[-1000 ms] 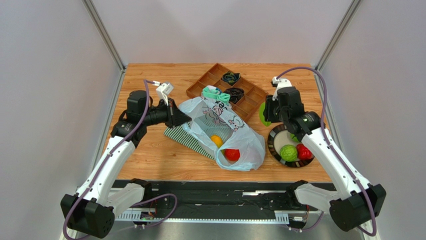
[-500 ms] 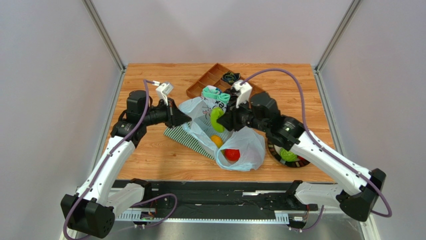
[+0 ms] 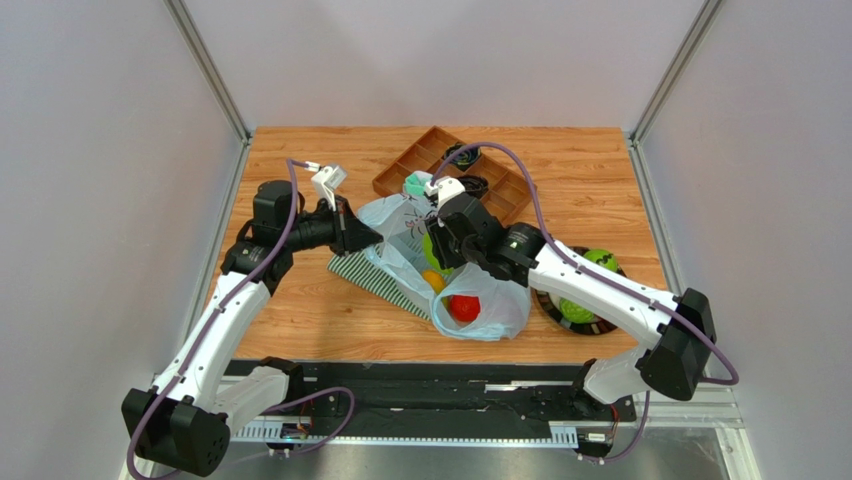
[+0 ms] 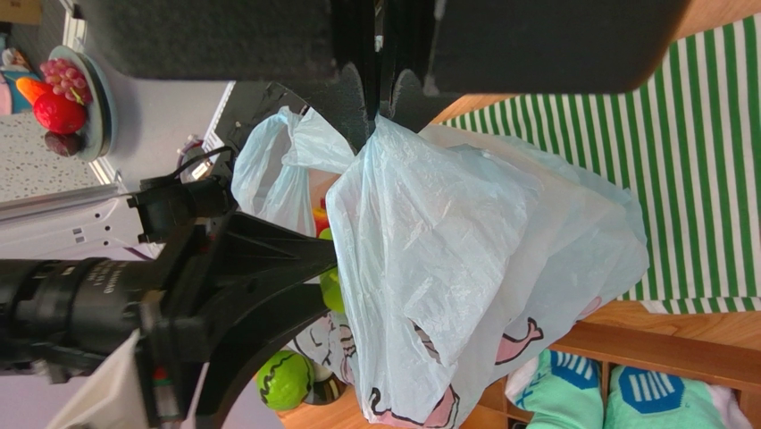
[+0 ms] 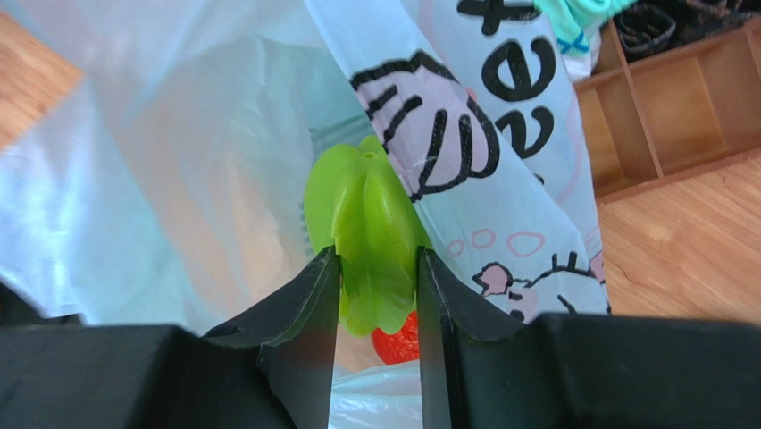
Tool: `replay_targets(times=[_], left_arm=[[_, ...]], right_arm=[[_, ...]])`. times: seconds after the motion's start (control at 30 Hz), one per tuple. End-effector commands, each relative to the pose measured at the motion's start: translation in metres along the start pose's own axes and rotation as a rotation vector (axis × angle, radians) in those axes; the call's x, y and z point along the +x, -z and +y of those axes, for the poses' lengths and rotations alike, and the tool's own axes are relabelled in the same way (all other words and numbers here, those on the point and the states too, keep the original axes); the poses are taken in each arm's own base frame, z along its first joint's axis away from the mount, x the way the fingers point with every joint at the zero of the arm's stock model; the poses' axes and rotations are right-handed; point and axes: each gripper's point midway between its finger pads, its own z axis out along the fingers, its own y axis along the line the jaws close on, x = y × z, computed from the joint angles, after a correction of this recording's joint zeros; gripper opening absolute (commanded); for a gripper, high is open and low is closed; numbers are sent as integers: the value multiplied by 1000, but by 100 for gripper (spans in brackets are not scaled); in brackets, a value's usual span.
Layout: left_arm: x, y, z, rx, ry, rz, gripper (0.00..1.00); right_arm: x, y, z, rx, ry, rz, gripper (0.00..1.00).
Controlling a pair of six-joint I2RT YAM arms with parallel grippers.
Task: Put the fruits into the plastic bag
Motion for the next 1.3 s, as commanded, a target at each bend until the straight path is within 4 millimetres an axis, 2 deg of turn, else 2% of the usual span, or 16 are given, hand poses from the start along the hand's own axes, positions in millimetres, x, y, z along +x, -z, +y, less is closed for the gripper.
replay_targets(times=[0.0, 0.2, 0.33, 0.43, 0.57, 0.6, 0.73, 0.97, 1.1, 1.13, 1.2, 1.27], left_arm=[[-10, 3, -4, 13, -42, -29, 0], [-10, 2, -4, 14, -39, -28, 0], [-10, 2, -3, 12, -38, -27, 0], [-10, 3, -3, 12, -38, -26, 0], [-10, 3, -3, 11, -38, -27, 0], [-10, 3, -3, 11, -39, -28, 0], [-11, 3, -3, 11, -41, -31, 0], [-11, 4, -2, 9, -41, -34, 0], [-11, 4, -1, 4, -38, -34, 0], [-11, 4, -1, 6, -36, -33, 0], [-11, 4, -1, 1, -36, -35, 0], [-12, 5, 1, -3, -37, -37, 0]], right_arm=[[31, -15, -14, 92, 15, 106, 14], [60, -37, -25, 170, 45, 209, 16], [74, -54, -22, 168, 55, 268, 19], [77, -59, -21, 169, 52, 280, 38], [80, -63, -20, 171, 53, 288, 75], [81, -63, -20, 172, 55, 289, 78], [79, -62, -21, 171, 49, 277, 81], [70, -55, -17, 150, 34, 250, 75], [46, -35, -6, 116, 48, 179, 74], [34, -25, -3, 100, 53, 139, 73], [23, -13, 2, 89, 62, 99, 74], [7, 7, 1, 81, 60, 45, 73]])
